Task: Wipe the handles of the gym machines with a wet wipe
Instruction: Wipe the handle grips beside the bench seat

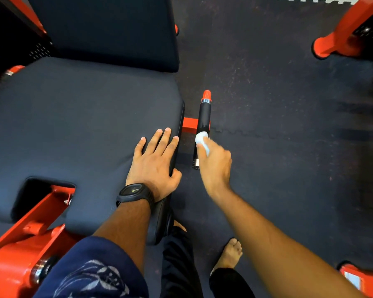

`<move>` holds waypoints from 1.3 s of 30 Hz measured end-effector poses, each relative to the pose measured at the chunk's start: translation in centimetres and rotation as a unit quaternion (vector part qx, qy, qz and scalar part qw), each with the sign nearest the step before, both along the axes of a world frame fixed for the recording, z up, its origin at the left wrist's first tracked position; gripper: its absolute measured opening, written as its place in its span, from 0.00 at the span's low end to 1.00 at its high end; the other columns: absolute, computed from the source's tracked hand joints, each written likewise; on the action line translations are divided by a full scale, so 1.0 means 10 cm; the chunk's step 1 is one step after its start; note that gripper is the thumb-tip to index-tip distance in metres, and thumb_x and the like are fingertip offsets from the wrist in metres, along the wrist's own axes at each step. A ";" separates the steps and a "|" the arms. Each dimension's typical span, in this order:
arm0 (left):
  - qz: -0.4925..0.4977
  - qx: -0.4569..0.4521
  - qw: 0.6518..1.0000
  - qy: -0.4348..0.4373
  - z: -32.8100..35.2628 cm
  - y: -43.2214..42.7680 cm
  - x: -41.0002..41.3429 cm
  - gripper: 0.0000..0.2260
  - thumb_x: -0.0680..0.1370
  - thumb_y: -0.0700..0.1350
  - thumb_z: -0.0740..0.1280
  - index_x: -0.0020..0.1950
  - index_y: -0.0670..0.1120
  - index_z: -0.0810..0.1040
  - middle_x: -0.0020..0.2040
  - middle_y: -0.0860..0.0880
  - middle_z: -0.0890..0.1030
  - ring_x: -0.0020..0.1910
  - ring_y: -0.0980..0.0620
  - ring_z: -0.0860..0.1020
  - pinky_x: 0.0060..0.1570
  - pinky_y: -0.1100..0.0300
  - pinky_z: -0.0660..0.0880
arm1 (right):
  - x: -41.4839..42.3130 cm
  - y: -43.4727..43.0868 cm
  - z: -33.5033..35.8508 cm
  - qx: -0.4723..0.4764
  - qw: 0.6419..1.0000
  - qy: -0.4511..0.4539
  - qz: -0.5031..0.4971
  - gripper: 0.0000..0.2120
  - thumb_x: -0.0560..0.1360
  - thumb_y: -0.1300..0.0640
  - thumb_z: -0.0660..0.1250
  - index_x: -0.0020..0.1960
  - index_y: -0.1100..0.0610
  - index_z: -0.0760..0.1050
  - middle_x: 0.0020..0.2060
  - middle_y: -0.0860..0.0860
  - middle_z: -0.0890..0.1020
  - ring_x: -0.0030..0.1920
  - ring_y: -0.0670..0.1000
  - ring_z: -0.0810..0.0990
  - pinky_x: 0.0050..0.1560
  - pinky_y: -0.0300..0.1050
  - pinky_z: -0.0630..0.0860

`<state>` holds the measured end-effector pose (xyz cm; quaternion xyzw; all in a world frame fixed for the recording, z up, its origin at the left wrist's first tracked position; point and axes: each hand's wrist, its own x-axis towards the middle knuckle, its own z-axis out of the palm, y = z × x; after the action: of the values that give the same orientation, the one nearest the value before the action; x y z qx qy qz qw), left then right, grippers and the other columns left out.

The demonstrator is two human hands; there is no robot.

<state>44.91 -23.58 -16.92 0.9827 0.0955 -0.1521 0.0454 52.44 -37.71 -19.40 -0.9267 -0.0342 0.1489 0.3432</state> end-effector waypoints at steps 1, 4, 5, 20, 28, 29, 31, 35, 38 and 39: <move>-0.001 0.000 1.000 0.000 0.00 0.00 0.00 0.37 0.73 0.58 0.56 0.82 0.51 0.55 0.83 0.49 0.50 0.81 0.50 0.47 0.78 0.43 0.48 | 0.14 0.05 -0.04 -0.008 1.000 -0.018 0.012 0.09 0.83 0.54 0.58 0.55 0.51 0.77 0.41 0.49 0.78 0.32 0.49 0.70 0.38 0.45 0.67; 0.001 -0.003 1.000 -0.001 -0.01 0.01 -0.01 0.37 0.73 0.58 0.56 0.82 0.51 0.55 0.83 0.49 0.50 0.81 0.50 0.47 0.78 0.43 0.47 | 0.37 0.18 -0.10 -0.044 0.998 -0.035 0.041 0.09 0.83 0.55 0.56 0.57 0.52 0.75 0.47 0.55 0.79 0.37 0.57 0.76 0.41 0.48 0.76; 0.000 -0.004 1.000 0.000 0.00 0.00 -0.01 0.37 0.73 0.58 0.56 0.81 0.51 0.55 0.83 0.49 0.50 0.81 0.50 0.47 0.78 0.44 0.47 | 0.30 0.17 -0.11 -0.069 0.995 -0.047 0.056 0.07 0.83 0.57 0.56 0.57 0.53 0.72 0.47 0.55 0.79 0.36 0.58 0.76 0.40 0.49 0.77; -0.001 -0.005 1.000 -0.001 -0.01 0.01 0.00 0.37 0.72 0.58 0.55 0.82 0.52 0.54 0.83 0.50 0.49 0.81 0.50 0.46 0.78 0.43 0.46 | 0.61 0.26 -0.02 -0.311 0.854 -0.166 0.382 0.14 0.77 0.66 0.64 0.62 0.62 0.76 0.61 0.59 0.74 0.67 0.55 0.69 0.51 0.50 0.79; -0.001 -0.005 1.000 -0.003 0.01 0.01 0.00 0.37 0.73 0.58 0.54 0.82 0.51 0.54 0.83 0.49 0.50 0.81 0.50 0.46 0.78 0.43 0.46 | 0.47 0.26 -0.10 -0.262 0.900 -0.163 0.307 0.18 0.80 0.64 0.62 0.69 0.63 0.70 0.65 0.58 0.73 0.59 0.55 0.78 0.44 0.47 0.77; -0.002 -0.006 1.000 -0.003 0.01 0.01 0.00 0.37 0.73 0.58 0.54 0.82 0.51 0.54 0.83 0.49 0.50 0.81 0.50 0.47 0.78 0.43 0.47 | 0.58 0.27 -0.12 -0.246 0.921 -0.150 0.261 0.17 0.81 0.62 0.60 0.69 0.64 0.68 0.61 0.58 0.76 0.53 0.57 0.81 0.41 0.49 0.75; -0.001 -0.009 1.000 -0.004 0.00 0.01 -0.01 0.37 0.73 0.58 0.55 0.82 0.51 0.54 0.83 0.50 0.50 0.81 0.50 0.47 0.78 0.43 0.46 | 0.67 0.27 -0.15 -0.176 0.967 -0.088 0.162 0.14 0.81 0.59 0.58 0.64 0.61 0.73 0.51 0.56 0.81 0.45 0.59 0.81 0.40 0.48 0.71; -0.002 -0.009 1.000 0.007 0.01 0.01 -0.01 0.37 0.74 0.58 0.55 0.82 0.52 0.51 0.83 0.50 0.47 0.81 0.50 0.44 0.79 0.44 0.45 | 0.27 0.13 -0.12 -0.028 0.997 -0.065 0.041 0.11 0.82 0.51 0.61 0.54 0.56 0.79 0.42 0.49 0.78 0.40 0.53 0.75 0.40 0.46 0.71; -0.005 -0.009 1.000 0.006 0.00 0.02 0.00 0.37 0.75 0.58 0.56 0.82 0.52 0.51 0.83 0.50 0.47 0.81 0.50 0.44 0.79 0.44 0.45 | 0.37 0.17 -0.20 -0.012 0.997 -0.068 -0.020 0.11 0.77 0.50 0.66 0.37 0.50 0.75 0.39 0.45 0.70 0.41 0.52 0.68 0.42 0.46 0.68; -0.004 -0.009 1.000 0.003 -0.01 0.02 0.00 0.37 0.74 0.58 0.56 0.82 0.52 0.51 0.83 0.50 0.47 0.81 0.50 0.45 0.79 0.44 0.45 | 0.47 0.19 -0.22 0.001 0.997 -0.053 -0.053 0.14 0.76 0.48 0.66 0.33 0.50 0.71 0.38 0.46 0.68 0.40 0.52 0.67 0.40 0.45 0.65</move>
<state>44.89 -23.40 -16.98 0.9821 0.0900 -0.1565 0.0530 57.15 -35.84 -21.62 -0.9335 -0.0033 0.0806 0.3493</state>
